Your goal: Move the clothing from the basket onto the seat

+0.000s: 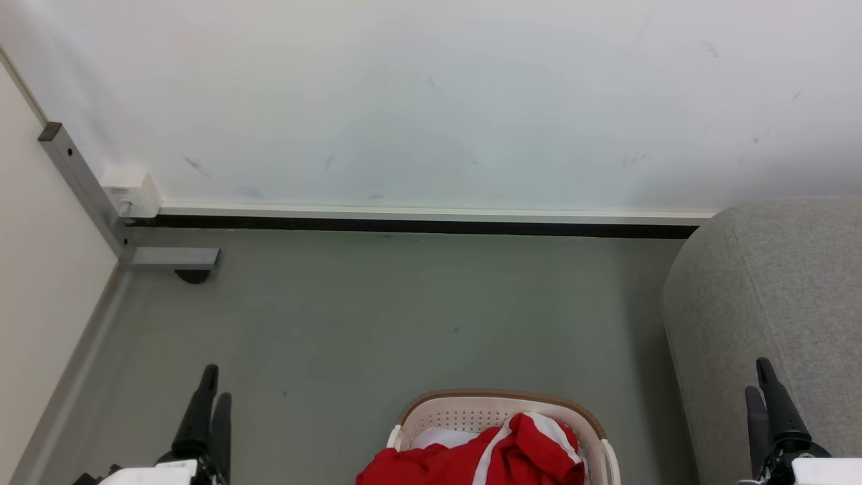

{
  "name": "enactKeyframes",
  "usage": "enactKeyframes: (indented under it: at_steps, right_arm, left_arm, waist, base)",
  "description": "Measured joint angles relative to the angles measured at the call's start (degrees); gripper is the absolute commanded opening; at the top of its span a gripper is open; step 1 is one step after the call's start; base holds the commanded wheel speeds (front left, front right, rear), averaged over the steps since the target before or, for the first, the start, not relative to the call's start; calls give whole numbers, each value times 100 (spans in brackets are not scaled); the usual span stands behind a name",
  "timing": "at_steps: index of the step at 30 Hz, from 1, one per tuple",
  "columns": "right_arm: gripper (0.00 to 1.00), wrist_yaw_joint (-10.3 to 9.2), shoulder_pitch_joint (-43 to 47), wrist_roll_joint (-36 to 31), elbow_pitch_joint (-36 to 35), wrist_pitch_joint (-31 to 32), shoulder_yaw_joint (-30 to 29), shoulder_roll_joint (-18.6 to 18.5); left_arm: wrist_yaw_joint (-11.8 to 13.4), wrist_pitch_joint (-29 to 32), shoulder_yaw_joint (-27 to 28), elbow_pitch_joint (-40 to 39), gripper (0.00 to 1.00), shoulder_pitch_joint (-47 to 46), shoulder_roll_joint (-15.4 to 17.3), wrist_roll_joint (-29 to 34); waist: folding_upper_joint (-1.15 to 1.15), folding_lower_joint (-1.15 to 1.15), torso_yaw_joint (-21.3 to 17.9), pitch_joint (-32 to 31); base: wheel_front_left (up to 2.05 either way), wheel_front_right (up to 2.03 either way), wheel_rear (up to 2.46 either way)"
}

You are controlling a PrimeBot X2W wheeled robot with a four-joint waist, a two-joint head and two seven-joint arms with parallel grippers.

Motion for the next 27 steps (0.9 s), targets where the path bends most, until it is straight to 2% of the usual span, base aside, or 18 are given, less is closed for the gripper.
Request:
enactKeyframes:
  at_steps: [12, 19, 27]
  right_arm:
    - [100, 0, -14, -817, -280, -303, 163, -3]
    - [100, 0, -37, -1800, -353, -467, 344, -5]
    - [100, 0, -49, -2864, -411, -620, 531, -9]
  left_arm:
    - [-1, -275, -22, -349, 100, -32, 4, 1148]
    - [23, -464, -34, -408, 100, -32, 5, 2075]
    - [261, -611, -181, -528, 100, -30, 9, 3201]
  waist:
    - [0, 0, -3, -2]
    - [0, 0, -10, -10]
    - [0, 0, -6, 3]
  base:
    - [0, 0, 0]
    - [0, 0, 0]
    - [0, 0, 0]
